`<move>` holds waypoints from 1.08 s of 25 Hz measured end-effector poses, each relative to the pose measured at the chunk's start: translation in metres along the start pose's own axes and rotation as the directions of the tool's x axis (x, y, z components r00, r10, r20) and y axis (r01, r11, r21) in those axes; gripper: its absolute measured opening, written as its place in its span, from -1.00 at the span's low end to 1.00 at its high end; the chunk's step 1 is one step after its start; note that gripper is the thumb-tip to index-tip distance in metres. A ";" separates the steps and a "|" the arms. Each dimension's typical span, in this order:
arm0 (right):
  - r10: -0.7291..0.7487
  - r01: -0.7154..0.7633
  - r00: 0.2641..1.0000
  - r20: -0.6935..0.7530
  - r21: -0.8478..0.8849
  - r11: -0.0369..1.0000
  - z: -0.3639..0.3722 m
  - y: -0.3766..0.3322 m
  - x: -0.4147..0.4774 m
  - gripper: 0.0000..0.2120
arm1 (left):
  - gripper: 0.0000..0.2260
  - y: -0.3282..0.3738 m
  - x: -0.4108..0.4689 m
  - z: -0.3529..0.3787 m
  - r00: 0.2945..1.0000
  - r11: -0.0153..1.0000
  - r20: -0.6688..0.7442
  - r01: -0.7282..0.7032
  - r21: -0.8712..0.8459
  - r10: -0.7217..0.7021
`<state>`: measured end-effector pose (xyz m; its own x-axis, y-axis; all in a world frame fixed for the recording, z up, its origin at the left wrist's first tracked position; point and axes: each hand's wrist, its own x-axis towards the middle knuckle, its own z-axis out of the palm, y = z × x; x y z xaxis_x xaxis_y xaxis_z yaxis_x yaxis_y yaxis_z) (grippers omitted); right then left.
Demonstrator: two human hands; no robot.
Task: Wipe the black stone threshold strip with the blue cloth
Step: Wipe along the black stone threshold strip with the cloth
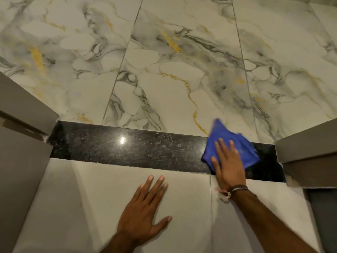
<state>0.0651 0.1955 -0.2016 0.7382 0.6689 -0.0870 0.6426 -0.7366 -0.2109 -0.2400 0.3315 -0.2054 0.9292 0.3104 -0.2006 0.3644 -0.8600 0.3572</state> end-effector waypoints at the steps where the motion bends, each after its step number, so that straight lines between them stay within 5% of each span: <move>1: -0.051 0.051 0.998 0.029 0.015 0.999 0.001 -0.008 0.001 -0.44 | -0.20 0.000 0.000 0.000 1.000 1.000 0.006 0.001 0.005 -0.001; 4: 0.144 -0.143 0.990 -0.009 0.078 0.987 0.005 -0.055 0.015 -0.43 | -0.21 -0.001 -0.001 0.000 1.000 1.000 -0.001 0.003 0.007 -0.003; 7: -0.326 0.327 0.942 0.072 0.012 0.945 0.025 -0.101 0.011 -0.46 | -0.22 -0.013 -0.006 -0.005 1.000 1.000 -0.017 0.022 0.007 -0.022; 10: -0.223 0.222 0.974 0.036 0.043 0.974 0.030 -0.138 0.023 -0.47 | -0.22 -0.031 -0.024 -0.007 0.991 0.992 -0.048 0.127 -0.009 -0.128; 13: -0.533 0.534 0.841 0.092 0.014 0.845 0.038 -0.176 0.023 -0.49 | -0.23 -0.052 -0.043 -0.012 0.980 0.982 -0.065 0.187 -0.016 -0.188; 16: -0.493 0.488 0.867 0.068 0.074 0.870 0.040 -0.210 0.036 -0.49 | -0.24 -0.069 -0.054 -0.017 0.963 0.968 -0.096 0.251 -0.008 -0.251; 19: -0.630 0.631 0.766 0.128 0.042 0.775 0.051 -0.253 0.038 -0.50 | -0.25 -0.087 -0.066 -0.023 0.942 0.951 -0.132 0.304 -0.051 -0.308; 22: -0.585 0.584 0.801 0.128 0.046 0.810 0.055 -0.288 0.044 -0.49 | -0.24 -0.102 -0.074 -0.030 0.911 0.926 -0.169 0.372 -0.055 -0.376; 25: -0.757 0.760 0.632 0.166 0.059 0.647 0.063 -0.327 0.044 -0.49 | -0.23 -0.122 -0.081 -0.038 0.856 0.880 -0.207 0.471 -0.064 -0.474; 27: -0.673 0.665 0.722 0.158 0.106 0.739 0.066 -0.355 0.044 -0.48 | -0.22 -0.134 -0.086 -0.041 0.815 0.842 -0.220 0.532 -0.083 -0.536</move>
<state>-0.1442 0.4933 -0.1953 0.0679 0.9949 -0.0751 0.9442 -0.0884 -0.3173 -0.3659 0.4367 -0.1989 0.5752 0.8032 -0.1548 0.8068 -0.5258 0.2695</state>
